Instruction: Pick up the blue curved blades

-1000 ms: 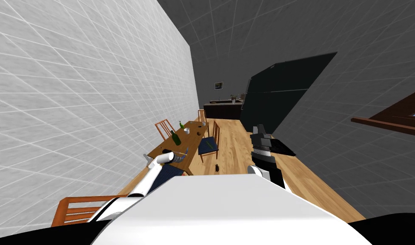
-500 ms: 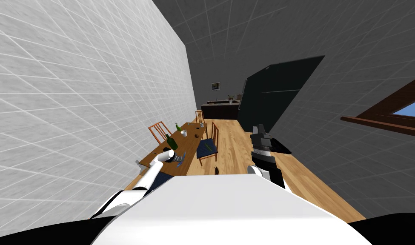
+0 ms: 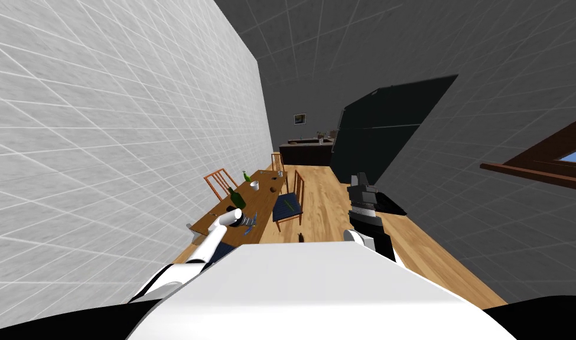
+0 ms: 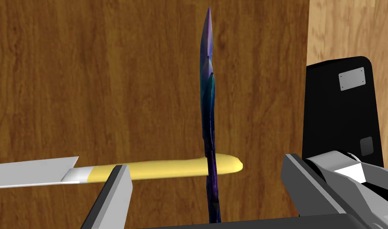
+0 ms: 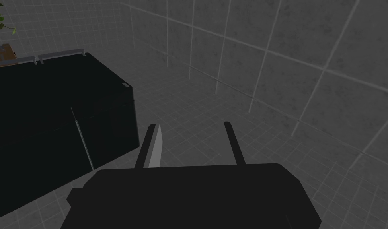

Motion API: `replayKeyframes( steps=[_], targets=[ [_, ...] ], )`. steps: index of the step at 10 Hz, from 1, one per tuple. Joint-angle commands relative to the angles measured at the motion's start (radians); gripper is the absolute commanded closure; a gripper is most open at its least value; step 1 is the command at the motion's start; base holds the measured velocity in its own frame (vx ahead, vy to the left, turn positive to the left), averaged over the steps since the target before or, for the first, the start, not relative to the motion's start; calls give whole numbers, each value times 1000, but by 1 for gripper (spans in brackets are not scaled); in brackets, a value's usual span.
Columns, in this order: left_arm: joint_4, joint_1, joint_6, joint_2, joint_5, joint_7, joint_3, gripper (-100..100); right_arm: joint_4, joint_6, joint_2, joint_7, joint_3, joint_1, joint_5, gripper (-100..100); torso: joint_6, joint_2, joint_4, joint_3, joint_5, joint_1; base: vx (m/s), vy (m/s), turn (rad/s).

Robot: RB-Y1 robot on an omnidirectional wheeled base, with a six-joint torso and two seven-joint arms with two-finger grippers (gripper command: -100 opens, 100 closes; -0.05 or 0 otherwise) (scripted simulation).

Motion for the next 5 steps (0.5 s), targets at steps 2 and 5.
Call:
replayKeyframes(
  steps=[2,5],
  targets=[
    [25,15,-30,-23,-7,-53,18,-100,0,0,0,0,0,0,0,0,0,-1,0,-1,0,-1,69,-32,67],
    [19,12,-25,-20,-7,-41,14,100,0,0,0,0,0,0,0,0,0,3,1,2,0,1,3,-3,4]
  ],
)
